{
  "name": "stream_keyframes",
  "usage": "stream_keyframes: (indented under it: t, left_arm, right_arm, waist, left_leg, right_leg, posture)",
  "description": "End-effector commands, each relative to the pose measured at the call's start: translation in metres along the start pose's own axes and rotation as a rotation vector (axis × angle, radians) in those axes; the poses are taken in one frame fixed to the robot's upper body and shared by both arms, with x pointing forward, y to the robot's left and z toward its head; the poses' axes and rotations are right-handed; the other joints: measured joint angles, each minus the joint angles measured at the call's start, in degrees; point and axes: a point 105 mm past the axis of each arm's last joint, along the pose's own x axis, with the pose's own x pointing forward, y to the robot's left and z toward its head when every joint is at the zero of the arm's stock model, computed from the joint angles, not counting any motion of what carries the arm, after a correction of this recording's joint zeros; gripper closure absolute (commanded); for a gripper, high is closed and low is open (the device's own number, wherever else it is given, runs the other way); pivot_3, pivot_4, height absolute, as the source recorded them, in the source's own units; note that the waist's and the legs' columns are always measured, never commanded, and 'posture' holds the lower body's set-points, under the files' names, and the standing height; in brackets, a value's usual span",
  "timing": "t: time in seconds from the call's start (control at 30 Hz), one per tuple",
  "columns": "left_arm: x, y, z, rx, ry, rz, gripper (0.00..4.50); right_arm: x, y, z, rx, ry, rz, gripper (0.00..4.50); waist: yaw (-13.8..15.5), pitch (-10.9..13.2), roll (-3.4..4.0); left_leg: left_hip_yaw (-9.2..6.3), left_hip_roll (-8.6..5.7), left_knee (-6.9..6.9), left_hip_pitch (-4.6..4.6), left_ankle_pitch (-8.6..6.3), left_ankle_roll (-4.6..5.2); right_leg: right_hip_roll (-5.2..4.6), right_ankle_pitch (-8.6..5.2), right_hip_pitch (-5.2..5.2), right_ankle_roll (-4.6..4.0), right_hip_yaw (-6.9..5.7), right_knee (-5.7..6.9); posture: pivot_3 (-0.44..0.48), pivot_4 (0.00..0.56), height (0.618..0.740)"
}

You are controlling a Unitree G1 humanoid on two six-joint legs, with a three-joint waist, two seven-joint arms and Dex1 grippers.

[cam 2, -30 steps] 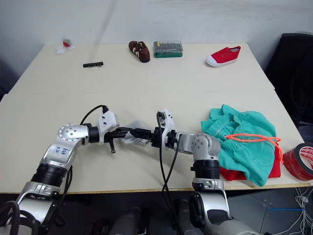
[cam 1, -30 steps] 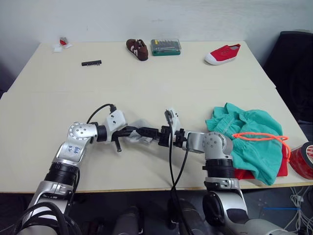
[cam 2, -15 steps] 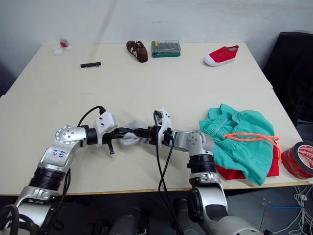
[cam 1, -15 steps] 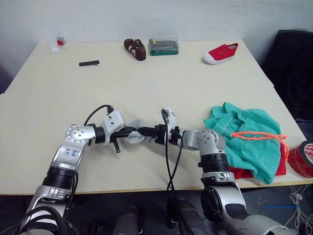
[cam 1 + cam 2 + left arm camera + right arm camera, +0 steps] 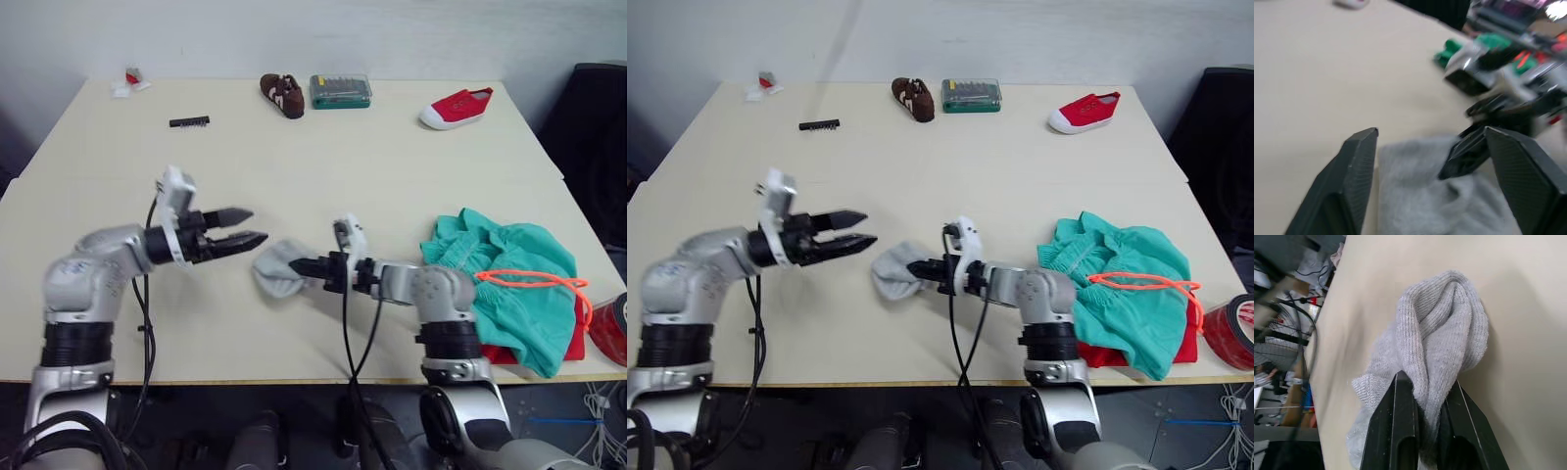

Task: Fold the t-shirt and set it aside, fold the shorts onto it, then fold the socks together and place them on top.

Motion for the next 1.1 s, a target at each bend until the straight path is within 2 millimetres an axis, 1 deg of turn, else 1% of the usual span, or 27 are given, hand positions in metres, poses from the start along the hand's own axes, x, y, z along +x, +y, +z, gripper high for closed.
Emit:
stream_keyframes:
  t: [0.03,0.13,0.2,0.27,0.3,0.37,0.43,0.47,0.53,0.6,0.67,0.73,0.83,0.87,0.93,1.0,1.07,1.1]
  left_arm:
    - [0.014,-0.039,0.024,-0.036,-0.057,-0.221,0.0]
    - [0.026,-0.055,0.034,-0.055,-0.096,-0.312,0.0]
    - [0.033,-0.061,0.032,-0.052,-0.088,-0.341,0.0]
    - [0.038,-0.064,0.026,-0.044,-0.07,-0.355,0.0]
    - [0.039,-0.063,0.024,-0.045,-0.067,-0.356,0.0]
    - [0.041,-0.061,0.021,-0.052,-0.067,-0.354,0.0]
    - [0.044,-0.059,0.02,-0.054,-0.069,-0.355,0.0]
    - [0.046,-0.058,0.019,-0.052,-0.07,-0.357,0.0]
    - [0.052,-0.059,0.017,-0.04,-0.065,-0.368,0.0]
    - [0.055,-0.059,0.015,-0.031,-0.06,-0.376,0.0]
    - [0.058,-0.059,0.014,-0.018,-0.051,-0.382,0.0]
    - [0.059,-0.057,0.012,-0.01,-0.045,-0.381,0.0]
    - [0.062,-0.054,0.011,0.004,-0.036,-0.379,0.0]
    - [0.063,-0.054,0.011,0.008,-0.033,-0.379,0.0]
    - [0.065,-0.052,0.012,0.012,-0.031,-0.383,0.0]
    - [0.066,-0.05,0.012,0.011,-0.03,-0.386,0.0]
    - [0.066,-0.048,0.011,0.005,-0.025,-0.389,0.0]
    - [0.065,-0.046,0.01,-0.004,-0.018,-0.39,0.0]
  right_arm:
    - [-0.042,0.019,0.035,-0.049,-0.181,0.034,4.46]
    - [-0.094,0.028,0.06,-0.105,-0.347,-0.014,4.46]
    - [-0.134,0.031,0.074,-0.144,-0.465,-0.05,4.46]
    - [-0.179,0.028,0.084,-0.172,-0.572,-0.127,4.46]
    - [-0.198,0.023,0.086,-0.172,-0.612,-0.18,4.46]
    - [-0.232,0.013,0.086,-0.141,-0.675,-0.273,4.46]
    - [-0.268,-0.004,0.078,-0.06,-0.732,-0.391,4.46]
    - [-0.28,-0.011,0.071,-0.029,-0.733,-0.443,4.46]
    - [-0.295,-0.04,0.044,0.085,-0.701,-0.599,4.46]
    - [-0.305,-0.058,0.026,0.157,-0.681,-0.7,4.46]
    - [-0.31,-0.073,0.008,0.222,-0.668,-0.759,4.46]
    - [-0.307,-0.082,-0.002,0.242,-0.646,-0.777,4.46]
    - [-0.302,-0.089,-0.004,0.227,-0.643,-0.791,4.46]
    - [-0.302,-0.091,-0.004,0.222,-0.648,-0.794,3.71]
    - [-0.305,-0.087,-0.001,0.183,-0.666,-0.788,3.14]
    - [-0.31,-0.079,-0.001,0.115,-0.657,-0.806,2.46]
    - [-0.315,-0.071,-0.003,0.055,-0.64,-0.829,1.78]
    - [-0.321,-0.065,-0.005,0.013,-0.624,-0.85,1.35]
  waist:
    - [0.04,0.01,0.02]
    - [0.09,0.03,0.05]
    - [0.07,0.04,0.07]
    - [0.08,0.09,0.14]
    - [0.09,0.11,0.18]
    - [0.18,0.12,0.19]
    - [0.27,0.14,0.16]
    - [0.4,0.14,0.16]
    - [0.62,0.15,0.14]
    - [0.61,0.16,0.14]
    - [0.54,0.17,0.16]
    - [0.52,0.17,0.16]
    - [0.55,0.17,0.17]
    - [0.62,0.17,0.17]
    - [0.93,0.18,0.17]
    - [1.55,0.18,0.17]
    - [1.96,0.18,0.19]
    - [2.13,0.19,0.19]
  left_leg:
    - [0.0,-0.02,0.0,-0.03,-0.02,0.03]
    - [-0.01,-0.04,0.0,-0.12,-0.04,0.06]
    - [-0.01,-0.02,-0.03,-0.14,-0.04,0.06]
    - [0.01,-0.02,-0.05,-0.14,-0.03,0.06]
    - [0.03,-0.02,-0.07,-0.13,-0.03,0.06]
    - [0.07,-0.02,-0.1,-0.08,-0.02,0.08]
    - [0.1,-0.01,-0.15,-0.03,0.0,0.09]
    - [0.16,-0.01,-0.16,0.0,0.01,0.1]
    - [0.21,-0.02,-0.16,0.04,0.04,0.15]
    - [0.3,-0.01,-0.15,0.17,0.07,0.16]
    - [0.36,-0.01,-0.15,0.2,0.07,0.31]
    - [0.36,0.0,-0.15,0.22,0.01,0.51]
    - [0.36,0.05,-0.15,0.21,0.04,0.49]
    - [0.34,0.05,-0.15,0.21,0.05,0.48]
    - [0.32,0.04,-0.15,0.2,0.05,0.45]
    - [0.29,0.05,-0.15,0.14,0.17,0.16]
    - [0.26,0.04,-0.15,0.09,0.16,0.16]
    - [0.28,0.03,-0.15,0.08,0.15,0.18]
  right_leg:
    - [-0.01,0.01,0.0,0.02,0.0,-0.04]
    - [0.0,0.05,0.0,0.1,-0.01,-0.23]
    - [0.03,0.05,0.02,0.11,-0.03,-0.34]
    - [0.06,0.05,0.02,0.11,-0.03,-0.35]
    - [0.08,0.05,0.02,0.11,-0.03,-0.37]
    - [0.12,0.05,0.04,0.11,-0.02,-0.41]
    - [0.15,0.03,0.07,0.1,-0.02,-0.54]
    - [0.16,0.03,0.08,0.1,0.02,-0.6]
    - [0.17,0.03,0.11,0.11,0.06,-0.61]
    - [0.23,0.06,0.2,0.17,0.17,-0.59]
    - [0.23,0.14,0.2,0.32,0.28,-0.58]
    - [0.26,0.2,0.21,0.41,0.33,-0.61]
    - [0.32,0.2,0.21,0.42,0.37,-0.67]
    - [0.33,0.2,0.21,0.42,0.37,-0.67]
    - [0.34,0.2,0.2,0.43,0.36,-0.66]
    - [0.37,0.2,0.17,0.43,0.34,-0.67]
    - [0.39,0.19,0.16,0.42,0.32,-0.74]
    - [0.38,0.19,0.17,0.43,0.32,-0.77]
  posture:
    - [0.0,0.15,0.74]
    - [0.0,0.15,0.74]
    - [0.0,0.15,0.74]
    - [0.0,0.15,0.74]
    - [0.0,0.15,0.74]
    - [0.0,0.15,0.74]
    - [0.0,0.15,0.74]
    - [0.0,0.15,0.74]
    - [0.0,0.15,0.74]
    - [0.0,0.15,0.74]
    - [0.0,0.15,0.74]
    - [0.0,0.15,0.74]
    - [0.0,0.15,0.74]
    - [0.0,0.15,0.74]
    - [0.0,0.15,0.74]
    - [0.0,0.15,0.74]
    - [0.0,0.15,0.74]
    - [0.0,0.15,0.74]
